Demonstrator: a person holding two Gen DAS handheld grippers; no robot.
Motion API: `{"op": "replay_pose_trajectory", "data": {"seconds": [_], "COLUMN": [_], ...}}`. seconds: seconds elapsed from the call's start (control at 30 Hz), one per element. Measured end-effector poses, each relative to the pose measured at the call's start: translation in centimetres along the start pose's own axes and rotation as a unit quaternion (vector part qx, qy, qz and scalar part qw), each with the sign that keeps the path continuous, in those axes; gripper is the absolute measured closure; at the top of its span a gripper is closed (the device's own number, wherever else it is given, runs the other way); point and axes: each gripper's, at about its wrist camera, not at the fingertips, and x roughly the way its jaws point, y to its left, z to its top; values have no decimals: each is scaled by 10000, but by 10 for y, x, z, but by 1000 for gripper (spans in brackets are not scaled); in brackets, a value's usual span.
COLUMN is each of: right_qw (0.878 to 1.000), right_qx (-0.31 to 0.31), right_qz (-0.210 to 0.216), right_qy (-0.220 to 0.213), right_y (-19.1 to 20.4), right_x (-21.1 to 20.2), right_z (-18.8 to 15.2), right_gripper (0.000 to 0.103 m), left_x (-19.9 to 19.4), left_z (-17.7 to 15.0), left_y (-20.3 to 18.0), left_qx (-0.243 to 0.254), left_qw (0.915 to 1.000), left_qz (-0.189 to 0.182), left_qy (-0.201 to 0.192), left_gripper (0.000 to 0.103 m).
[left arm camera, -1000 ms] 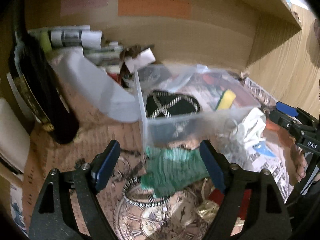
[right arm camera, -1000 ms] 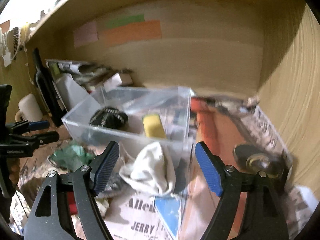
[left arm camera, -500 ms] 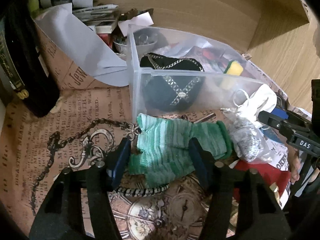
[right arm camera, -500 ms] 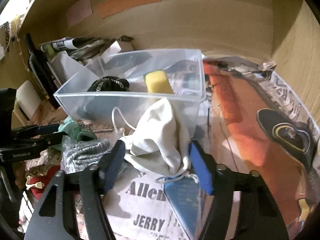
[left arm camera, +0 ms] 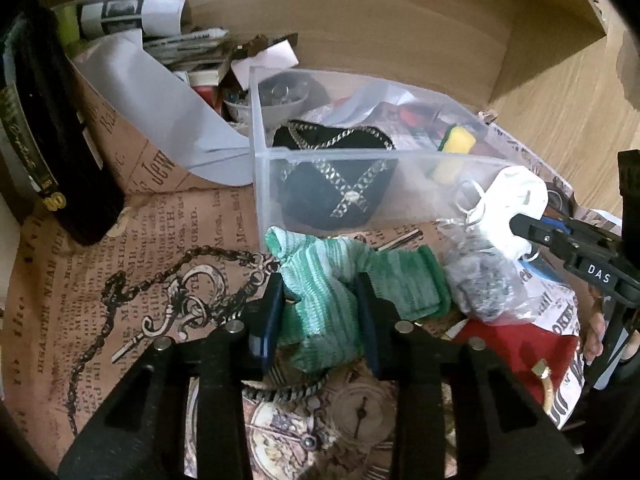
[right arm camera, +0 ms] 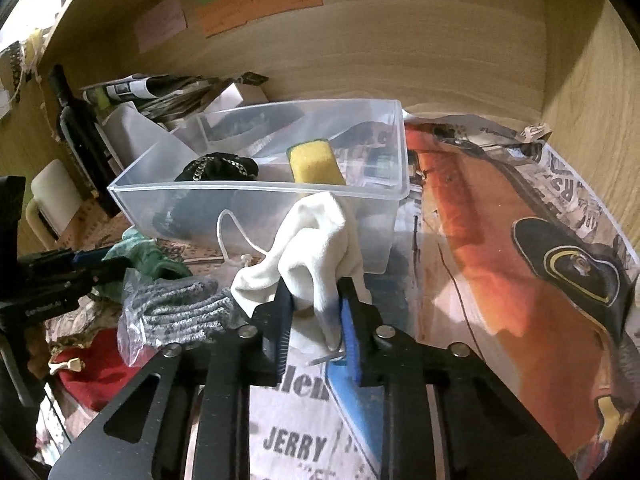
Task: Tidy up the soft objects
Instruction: 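Grasp the green knitted glove with the left tool while the right tool grasps the white cloth, then carry the glove with the left tool while the right tool carries the cloth over the box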
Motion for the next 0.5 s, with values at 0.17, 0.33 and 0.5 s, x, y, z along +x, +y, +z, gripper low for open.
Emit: {"op": "replay_pose_trajectory", "data": {"seconds": [0.17, 0.33, 0.5], "right_qw": [9997, 9989, 9964], "right_qx": [60, -33, -155], "right_qz": [-52, 53, 88], "right_qy": [-211, -472, -829], "right_y": [0, 1, 4], "right_x": [-15, -36, -56], "right_z": [1, 8, 18], "right_gripper": [86, 89, 90], "left_x": [-22, -45, -65], "left_z": [2, 10, 20], "left_y": [-4, -7, -10], "left_qx": [40, 81, 86], "left_qw": [9997, 9984, 9958], "left_qz": [-11, -38, -53], "left_qy": [-246, -561, -912], "left_gripper": [69, 69, 69]}}
